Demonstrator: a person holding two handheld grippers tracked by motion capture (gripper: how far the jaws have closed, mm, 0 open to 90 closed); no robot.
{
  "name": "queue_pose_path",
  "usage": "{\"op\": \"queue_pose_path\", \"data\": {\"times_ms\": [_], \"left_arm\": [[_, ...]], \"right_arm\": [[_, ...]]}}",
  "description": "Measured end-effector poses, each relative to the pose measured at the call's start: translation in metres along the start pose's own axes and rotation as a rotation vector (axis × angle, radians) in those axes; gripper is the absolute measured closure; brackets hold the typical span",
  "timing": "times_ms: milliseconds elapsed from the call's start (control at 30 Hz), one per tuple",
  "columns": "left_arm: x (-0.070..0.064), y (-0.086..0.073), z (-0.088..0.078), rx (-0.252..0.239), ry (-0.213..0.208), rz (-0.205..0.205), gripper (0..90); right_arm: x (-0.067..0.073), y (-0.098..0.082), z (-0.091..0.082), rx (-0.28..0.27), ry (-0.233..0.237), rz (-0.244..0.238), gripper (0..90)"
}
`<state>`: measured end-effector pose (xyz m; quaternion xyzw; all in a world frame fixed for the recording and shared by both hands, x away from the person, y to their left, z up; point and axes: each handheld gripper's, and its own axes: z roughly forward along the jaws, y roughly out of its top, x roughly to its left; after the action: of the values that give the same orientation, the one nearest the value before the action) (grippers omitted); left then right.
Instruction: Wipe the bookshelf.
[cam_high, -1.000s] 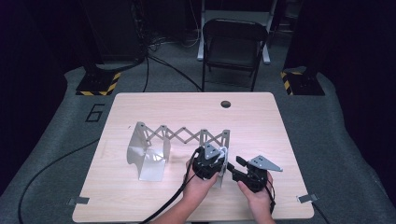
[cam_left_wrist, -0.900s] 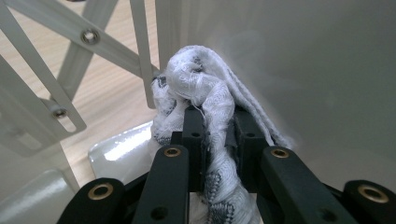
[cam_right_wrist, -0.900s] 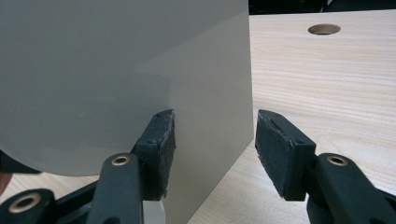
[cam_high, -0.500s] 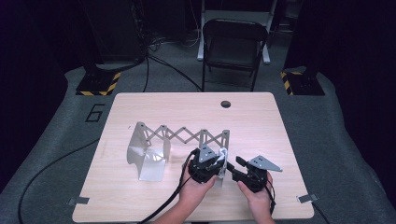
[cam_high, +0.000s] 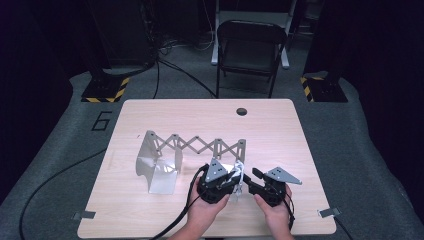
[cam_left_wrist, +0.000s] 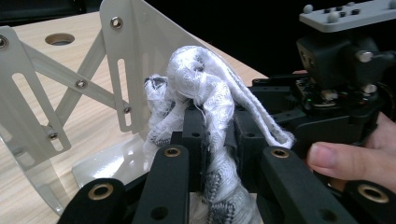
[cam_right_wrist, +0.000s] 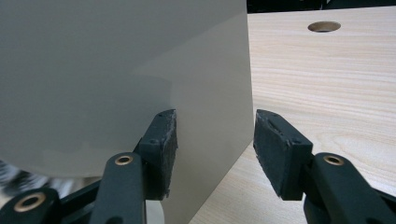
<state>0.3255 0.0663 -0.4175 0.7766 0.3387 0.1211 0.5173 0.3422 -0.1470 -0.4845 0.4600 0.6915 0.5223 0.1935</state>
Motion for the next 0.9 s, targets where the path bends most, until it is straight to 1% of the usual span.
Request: {"op": "queue_pose_path", "data": {"times_ms": [33, 67, 167, 300, 333, 400, 433, 467, 567, 600, 633, 667, 733, 800, 900], "left_arm": [[-0.001, 0.0, -0.001, -0.002, -0.003, -0.004, 78.6], [-0.001, 0.0, -0.002, -0.001, -0.005, 0.005, 78.6], [-0.001, -0.003, 0.001, -0.004, 0.0, 0.004, 78.6], [0.0, -0.013, 0.015, 0.046, 0.017, 0.009, 78.6], [0.002, -0.02, 0.022, 0.067, 0.026, 0.009, 78.6], [0.002, -0.023, 0.025, 0.071, 0.031, 0.009, 78.6], [0.004, -0.026, 0.028, 0.082, 0.034, 0.014, 78.7], [0.005, -0.029, 0.031, 0.093, 0.04, 0.011, 78.6], [0.008, -0.041, 0.041, 0.129, 0.055, 0.016, 78.6], [0.008, -0.045, 0.043, 0.134, 0.056, 0.011, 78.7], [0.009, -0.048, 0.046, 0.137, 0.059, 0.017, 78.7], [0.009, -0.052, 0.047, 0.133, 0.059, 0.01, 78.7], [0.011, -0.056, 0.05, 0.138, 0.057, 0.017, 78.7], [0.012, -0.058, 0.052, 0.147, 0.058, 0.014, 78.7], [0.012, -0.058, 0.051, 0.154, 0.065, 0.034, 78.7]], "right_arm": [[0.0, 0.0, 0.0, 0.001, 0.0, 0.002, 48.8], [0.0, 0.0, 0.0, 0.001, 0.002, 0.003, 48.9], [0.001, -0.001, 0.0, 0.005, -0.001, 0.007, 50.4], [-0.001, -0.001, 0.001, 0.003, -0.001, 0.001, 53.2], [-0.001, -0.001, 0.0, 0.008, -0.005, 0.004, 53.9], [-0.001, -0.001, 0.0, 0.011, 0.001, 0.007, 55.5], [-0.001, -0.001, 0.0, 0.012, -0.001, 0.005, 56.2], [-0.001, -0.001, 0.0, 0.006, 0.005, -0.003, 56.6], [-0.001, -0.001, 0.001, 0.007, 0.005, -0.002, 56.7], [-0.001, -0.001, 0.001, 0.007, 0.006, -0.002, 56.8], [-0.001, -0.001, 0.001, 0.007, 0.005, -0.002, 56.8], [-0.001, -0.001, 0.001, 0.007, 0.006, -0.001, 56.9], [-0.001, -0.001, 0.001, 0.007, 0.008, 0.002, 57.4], [0.0, -0.001, 0.002, 0.014, 0.012, 0.002, 57.6], [0.0, -0.001, 0.002, 0.017, 0.011, 0.003, 57.5]]}}
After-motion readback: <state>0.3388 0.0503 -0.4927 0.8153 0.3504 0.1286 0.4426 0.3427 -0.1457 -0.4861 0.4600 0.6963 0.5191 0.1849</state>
